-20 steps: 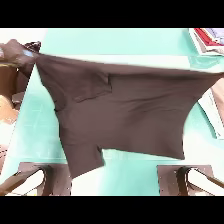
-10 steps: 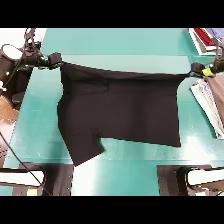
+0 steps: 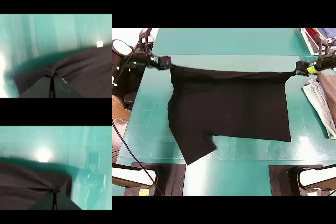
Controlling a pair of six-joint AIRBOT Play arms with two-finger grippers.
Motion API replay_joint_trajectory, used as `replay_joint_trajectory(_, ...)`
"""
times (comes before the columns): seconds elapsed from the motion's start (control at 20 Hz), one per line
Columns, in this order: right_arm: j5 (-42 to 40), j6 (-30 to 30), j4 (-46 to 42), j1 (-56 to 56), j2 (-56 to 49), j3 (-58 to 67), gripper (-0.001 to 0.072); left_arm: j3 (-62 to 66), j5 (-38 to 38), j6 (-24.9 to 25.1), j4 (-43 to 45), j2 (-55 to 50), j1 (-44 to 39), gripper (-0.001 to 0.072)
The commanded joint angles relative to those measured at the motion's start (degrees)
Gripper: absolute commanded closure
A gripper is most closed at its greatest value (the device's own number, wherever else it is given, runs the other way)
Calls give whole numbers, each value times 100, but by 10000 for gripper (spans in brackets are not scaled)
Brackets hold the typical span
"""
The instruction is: Fold the shirts.
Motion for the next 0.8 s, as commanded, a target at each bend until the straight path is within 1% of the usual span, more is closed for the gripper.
replay_joint_trajectory(0.0, -278, -50, 0, 61, 361, -975, 692, -431, -905, 35, 365, -13, 179, 688)
replay_joint_trajectory(0.15, -494, -50, 7, 190, 557, -1674, 692, -1080, -726, 37, 409, -13, 177, 687)
replay_joint_trajectory(0.3, -564, -48, 11, 369, 592, -1989, 691, -1427, -601, 35, 411, -13, 179, 686)
replay_joint_trajectory(0.35, -566, -44, 13, 420, 595, -2039, 690, -1453, -634, -11, 422, -11, 179, 685)
replay_joint_trajectory(0.4, -514, -37, 35, 457, 590, -2039, 686, -1451, -678, -232, 472, -13, 179, 682)
replay_joint_trajectory(0.45, -459, -37, 39, 472, 595, -2031, 570, -1451, -699, -396, 472, -11, 179, 458)
replay_joint_trajectory(0.5, -352, 37, 37, 461, 601, -2000, 305, -1451, -756, -461, 472, -11, 179, 135)
replay_joint_trajectory(0.55, -138, 87, 37, 411, 601, -1932, 237, -1451, -872, -551, 509, 9, 181, 101)
replay_joint_trajectory(0.65, 417, 85, 28, 214, 695, -1792, 241, -1456, -1051, -734, 953, 199, 184, 102)
replay_joint_trajectory(0.7, 535, 83, 0, 72, 874, -1845, 244, -1458, -1128, -894, 1281, 396, 186, 102)
replay_joint_trajectory(0.75, 586, 83, 11, -81, 1097, -1956, 263, -1515, -1207, -1005, 1526, 619, 184, 101)
